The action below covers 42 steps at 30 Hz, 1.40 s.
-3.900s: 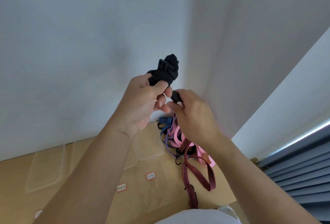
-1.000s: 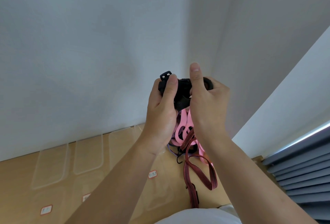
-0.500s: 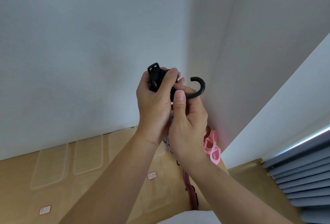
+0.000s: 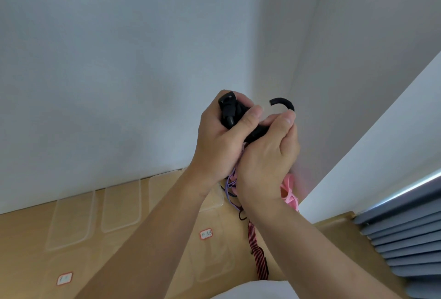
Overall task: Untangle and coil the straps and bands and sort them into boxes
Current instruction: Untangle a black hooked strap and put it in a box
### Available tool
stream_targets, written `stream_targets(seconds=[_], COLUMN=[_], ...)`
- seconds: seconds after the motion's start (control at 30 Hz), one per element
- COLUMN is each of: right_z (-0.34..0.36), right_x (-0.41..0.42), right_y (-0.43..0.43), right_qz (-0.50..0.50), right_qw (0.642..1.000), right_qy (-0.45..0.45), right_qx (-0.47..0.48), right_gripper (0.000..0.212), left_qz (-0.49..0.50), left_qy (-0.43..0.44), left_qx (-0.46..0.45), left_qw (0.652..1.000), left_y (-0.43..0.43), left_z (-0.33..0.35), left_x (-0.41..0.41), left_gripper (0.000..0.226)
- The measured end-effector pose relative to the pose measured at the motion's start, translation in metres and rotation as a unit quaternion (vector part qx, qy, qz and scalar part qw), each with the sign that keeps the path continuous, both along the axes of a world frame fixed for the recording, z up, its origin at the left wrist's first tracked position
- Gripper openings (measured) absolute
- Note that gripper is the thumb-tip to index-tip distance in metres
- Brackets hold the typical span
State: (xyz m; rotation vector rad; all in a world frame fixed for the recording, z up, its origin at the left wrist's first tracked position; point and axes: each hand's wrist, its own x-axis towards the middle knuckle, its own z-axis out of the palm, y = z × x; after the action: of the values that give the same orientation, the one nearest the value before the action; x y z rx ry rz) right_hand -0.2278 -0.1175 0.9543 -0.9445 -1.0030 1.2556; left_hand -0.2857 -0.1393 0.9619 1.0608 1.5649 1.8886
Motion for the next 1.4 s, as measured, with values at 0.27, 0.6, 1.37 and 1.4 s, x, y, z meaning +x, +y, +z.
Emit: stream_targets(seconds=[0.27,0.6,1.37,1.4], right_z=[0.003,-0.001,-0.003,-0.002], right_x=[0.018,0.029,0.025,0.025], right_y=[0.024,0.026,0.035,0.036], right_qz=[0.026,0.14,0.232,0.234], right_qw=[0.992,0.939,0.961,0.961], right_qy=[-0.097,-0.206,-0.111,-0.111], right_qx=[0.08,0.238,0.097,0.099], right_gripper=[0.054,0.046,0.028,0.028], left_qz=[-0.088,-0.231,-0.142,-0.134], left_qy=[0.074,0.156,0.205,0.217], left_qx=[-0.047,-0.142,-0.186,-0.178], left_qw=[0.992,0.95,0.95,0.95], left_y=[-0.009,-0.027,-0.029,-0.028], left_z=[-0.006,0.013,0.017,0.017], left_x=[-0.008,-0.028,-0.033,-0.033], left_gripper=[0.015,0.06,0.058,0.059])
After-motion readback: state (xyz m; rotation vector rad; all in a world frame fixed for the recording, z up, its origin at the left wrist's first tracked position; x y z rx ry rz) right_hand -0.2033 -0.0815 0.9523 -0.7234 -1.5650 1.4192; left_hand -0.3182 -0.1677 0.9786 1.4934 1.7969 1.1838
